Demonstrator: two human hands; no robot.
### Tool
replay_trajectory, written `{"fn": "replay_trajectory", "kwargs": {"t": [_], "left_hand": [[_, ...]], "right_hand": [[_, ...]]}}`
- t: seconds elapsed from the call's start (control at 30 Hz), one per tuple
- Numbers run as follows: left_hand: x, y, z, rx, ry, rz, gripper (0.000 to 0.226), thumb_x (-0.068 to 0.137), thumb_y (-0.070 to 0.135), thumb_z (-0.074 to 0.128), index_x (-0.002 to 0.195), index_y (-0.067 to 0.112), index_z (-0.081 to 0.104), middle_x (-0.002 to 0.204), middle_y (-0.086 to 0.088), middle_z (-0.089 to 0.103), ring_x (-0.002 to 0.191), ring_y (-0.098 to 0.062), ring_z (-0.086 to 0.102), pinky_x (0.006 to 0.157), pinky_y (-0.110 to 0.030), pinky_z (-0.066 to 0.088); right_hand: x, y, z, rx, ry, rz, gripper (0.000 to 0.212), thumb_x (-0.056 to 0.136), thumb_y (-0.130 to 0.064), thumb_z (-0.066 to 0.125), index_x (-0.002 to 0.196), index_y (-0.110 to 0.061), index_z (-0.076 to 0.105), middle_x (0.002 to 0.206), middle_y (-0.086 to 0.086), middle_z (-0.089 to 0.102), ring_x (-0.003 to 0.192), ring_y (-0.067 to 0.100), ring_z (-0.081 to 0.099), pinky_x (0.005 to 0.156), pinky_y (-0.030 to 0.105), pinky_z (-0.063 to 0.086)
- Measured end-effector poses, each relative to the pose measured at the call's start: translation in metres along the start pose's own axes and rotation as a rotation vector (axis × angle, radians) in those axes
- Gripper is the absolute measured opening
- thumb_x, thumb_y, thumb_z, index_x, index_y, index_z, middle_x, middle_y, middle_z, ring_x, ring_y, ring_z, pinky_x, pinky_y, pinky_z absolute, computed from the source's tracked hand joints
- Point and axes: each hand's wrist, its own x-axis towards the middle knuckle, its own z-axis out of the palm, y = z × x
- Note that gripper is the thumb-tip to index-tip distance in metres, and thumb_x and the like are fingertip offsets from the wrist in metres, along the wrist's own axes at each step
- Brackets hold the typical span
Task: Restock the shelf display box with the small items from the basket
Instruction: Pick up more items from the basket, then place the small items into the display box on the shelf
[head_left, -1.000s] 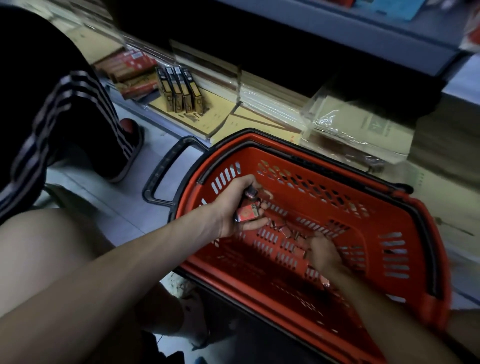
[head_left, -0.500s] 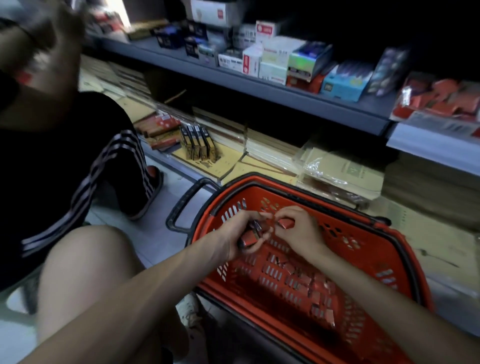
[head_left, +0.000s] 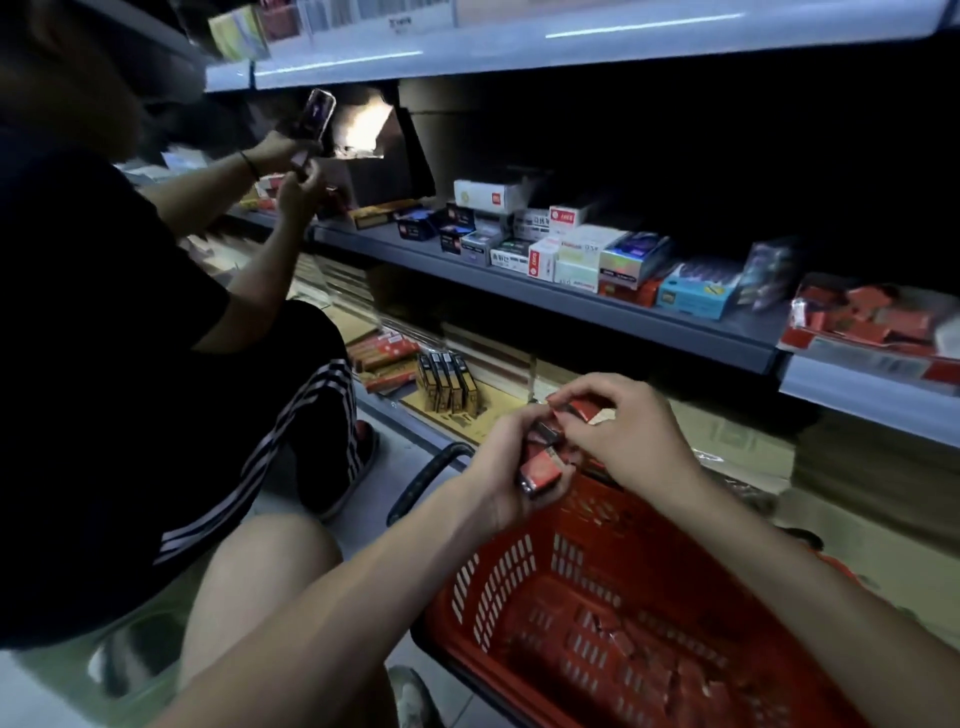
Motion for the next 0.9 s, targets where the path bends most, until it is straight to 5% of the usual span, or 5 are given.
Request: {"fn": "replay_trajectory", "kwargs": {"t": [0.17, 0.27, 0.47, 0.67, 0.9], "left_hand": [[-0.013, 0.006, 0.026, -0.011, -0.052, 0.026, 0.035, 0.096, 0.045, 0.061, 0.096, 0.012, 0.069, 0.074, -0.002, 0.066, 0.061, -0.013, 0.062, 0.042, -0.019, 0.050], [-0.016, 0.004, 0.038, 0.027, -0.059, 0.084, 0.037, 0.093, 0.054, 0.065, 0.106, 0.019, 0.069, 0.076, 0.000, 0.066, 0.064, -0.012, 0.062, 0.046, -0.018, 0.051], [-0.005, 0.001, 0.059, 0.023, -0.060, 0.132, 0.023, 0.096, 0.043, 0.064, 0.091, 0.020, 0.064, 0.066, 0.002, 0.056, 0.055, -0.009, 0.055, 0.040, -0.015, 0.044], [0.015, 0.003, 0.081, 0.014, -0.051, 0.140, 0.023, 0.093, 0.039, 0.063, 0.099, 0.017, 0.067, 0.065, 0.000, 0.057, 0.051, -0.009, 0.052, 0.040, -0.015, 0.043], [0.028, -0.001, 0.119, 0.040, -0.156, 0.120, 0.019, 0.094, 0.035, 0.062, 0.089, 0.018, 0.068, 0.066, 0.001, 0.061, 0.051, -0.010, 0.053, 0.040, -0.016, 0.041]], "right_hand": [[0.002, -0.014, -0.028, -0.037, -0.032, 0.049, 0.027, 0.077, -0.013, 0.081, 0.086, -0.036, 0.069, 0.083, -0.017, 0.071, 0.072, -0.001, 0.065, 0.069, 0.022, 0.051], [0.000, -0.014, -0.041, -0.005, -0.008, 0.123, 0.035, 0.072, -0.025, 0.083, 0.095, -0.041, 0.061, 0.097, -0.012, 0.073, 0.089, 0.004, 0.071, 0.084, 0.040, 0.059], [-0.007, -0.018, -0.059, 0.044, 0.083, 0.225, 0.046, 0.056, -0.044, 0.088, 0.092, -0.033, 0.062, 0.094, -0.003, 0.077, 0.089, 0.016, 0.075, 0.084, 0.048, 0.061], [-0.014, -0.022, -0.077, 0.105, 0.167, 0.199, 0.035, 0.072, -0.010, 0.091, 0.097, -0.026, 0.072, 0.100, 0.005, 0.075, 0.083, 0.011, 0.076, 0.081, 0.030, 0.061], [-0.030, -0.023, -0.117, -0.055, 0.321, 0.205, 0.055, 0.074, -0.020, 0.091, 0.122, -0.033, 0.067, 0.094, -0.012, 0.070, 0.071, 0.003, 0.070, 0.070, 0.019, 0.056]]}}
